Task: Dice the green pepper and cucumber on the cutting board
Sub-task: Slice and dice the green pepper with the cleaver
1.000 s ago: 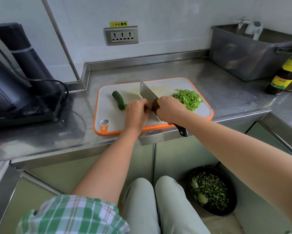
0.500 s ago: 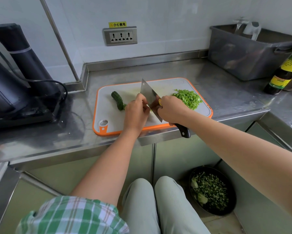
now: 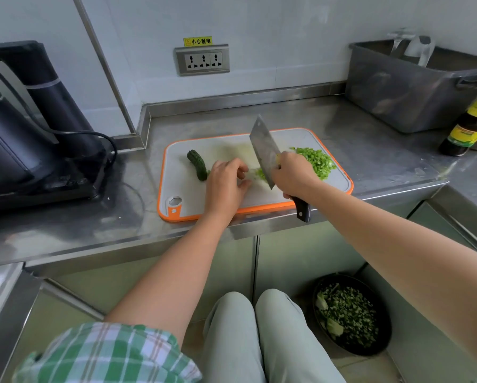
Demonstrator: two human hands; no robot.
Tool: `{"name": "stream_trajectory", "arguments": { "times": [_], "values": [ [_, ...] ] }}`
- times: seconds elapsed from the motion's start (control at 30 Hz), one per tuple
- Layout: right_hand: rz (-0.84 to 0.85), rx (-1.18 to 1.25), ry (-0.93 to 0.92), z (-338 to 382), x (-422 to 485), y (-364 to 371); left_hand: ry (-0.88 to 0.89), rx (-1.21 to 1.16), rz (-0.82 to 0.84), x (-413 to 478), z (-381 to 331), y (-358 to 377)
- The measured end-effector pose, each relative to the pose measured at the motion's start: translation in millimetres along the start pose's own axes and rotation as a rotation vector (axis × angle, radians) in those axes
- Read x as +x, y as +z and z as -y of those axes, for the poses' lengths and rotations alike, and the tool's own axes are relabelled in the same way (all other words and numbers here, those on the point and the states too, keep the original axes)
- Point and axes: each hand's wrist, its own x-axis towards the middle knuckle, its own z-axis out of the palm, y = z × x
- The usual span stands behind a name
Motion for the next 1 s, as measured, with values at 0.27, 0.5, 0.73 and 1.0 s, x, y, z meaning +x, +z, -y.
{"name": "stream_trajectory", "arguments": {
  "times": [0.27, 0.5, 0.73, 1.0],
  "values": [
    [0.154, 0.184, 0.017, 13.1, -9.7, 18.8, -0.012, 0.225, -0.146, -8.3, 12.3, -21.9],
    [0.036, 0.143, 0.162, -18.8, -2.9, -6.3, -0.164, 0.442, -0.05, -5.7, 14.8, -33.0],
    [0.291, 0.197, 0.045, 4.6, -11.7, 10.0, -0.196, 0.578, 0.035, 3.4, 17.1, -36.9],
    [0.051, 0.139, 0.162, -26.9, 2.5, -14.3, -0.203, 0.61, 0.073, 10.1, 21.9, -33.2]
  ]
}}
